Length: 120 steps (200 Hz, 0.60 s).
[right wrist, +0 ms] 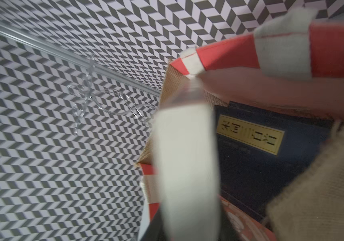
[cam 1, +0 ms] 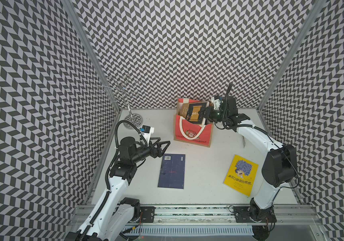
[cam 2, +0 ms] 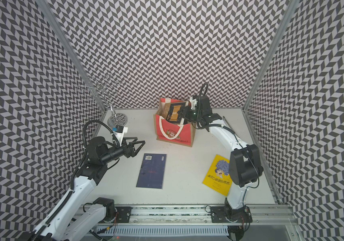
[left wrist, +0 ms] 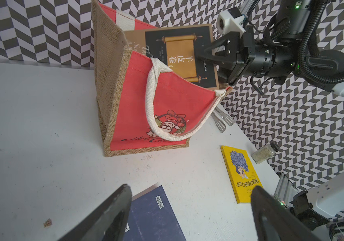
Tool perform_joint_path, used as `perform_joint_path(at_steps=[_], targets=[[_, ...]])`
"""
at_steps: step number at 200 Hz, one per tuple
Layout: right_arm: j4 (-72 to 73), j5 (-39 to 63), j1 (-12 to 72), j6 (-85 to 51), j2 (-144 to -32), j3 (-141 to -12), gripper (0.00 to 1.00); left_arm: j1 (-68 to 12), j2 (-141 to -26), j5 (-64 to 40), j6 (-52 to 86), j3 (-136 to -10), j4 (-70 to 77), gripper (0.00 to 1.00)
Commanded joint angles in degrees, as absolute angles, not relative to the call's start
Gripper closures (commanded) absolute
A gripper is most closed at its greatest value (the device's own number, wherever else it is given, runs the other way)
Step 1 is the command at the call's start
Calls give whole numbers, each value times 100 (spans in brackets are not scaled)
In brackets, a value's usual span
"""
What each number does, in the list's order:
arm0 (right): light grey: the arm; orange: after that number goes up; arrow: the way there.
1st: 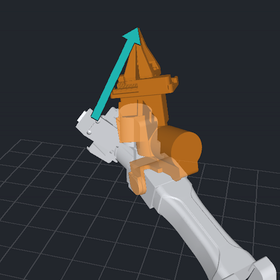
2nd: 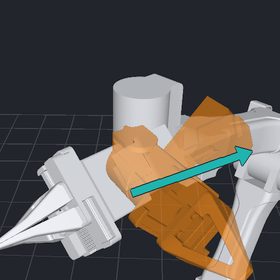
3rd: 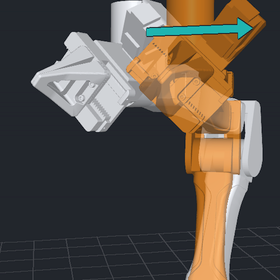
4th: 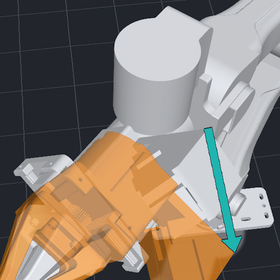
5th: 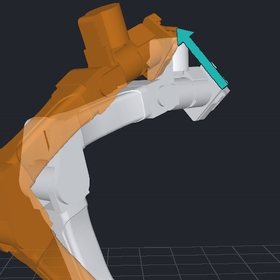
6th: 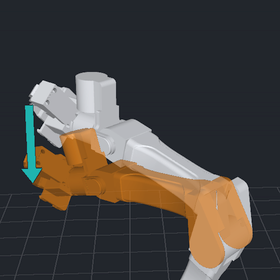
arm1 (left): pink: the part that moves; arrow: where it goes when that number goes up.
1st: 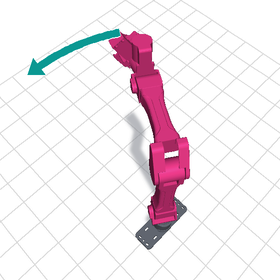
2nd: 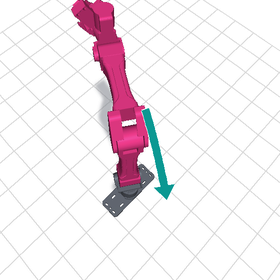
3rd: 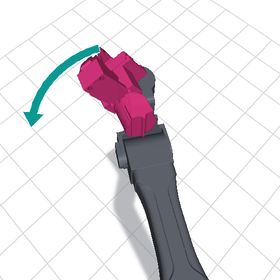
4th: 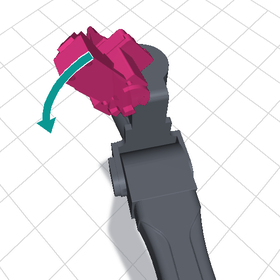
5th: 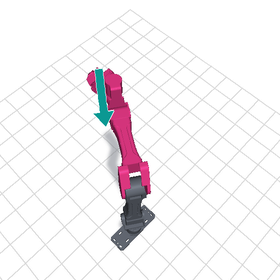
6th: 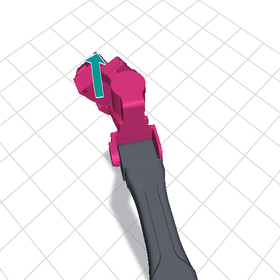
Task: Put the books into the canvas bag
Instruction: Place the book in the canvas bag.
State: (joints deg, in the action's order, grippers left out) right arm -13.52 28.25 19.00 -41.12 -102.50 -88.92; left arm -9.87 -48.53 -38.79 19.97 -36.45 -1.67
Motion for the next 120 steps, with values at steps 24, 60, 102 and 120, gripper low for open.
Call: perform_joint_path(at_steps=[24,60,102,120], targets=[[-980,2619,1901,-4123,-10258,-9047,50,-1035,-4737,-3779,1901,-3806,-218,12],[-1087,2459,1890,-3975,-10302,-9120,44,-1033,-4758,-3771,1932,-3782,-203,12],[-807,2622,1915,-3382,-10012,-9148,30,-1042,-4900,-3590,2222,-3566,4,8],[-701,2515,2049,-2917,-9621,-8890,16,-1047,-5086,-3520,2599,-3327,187,5]])
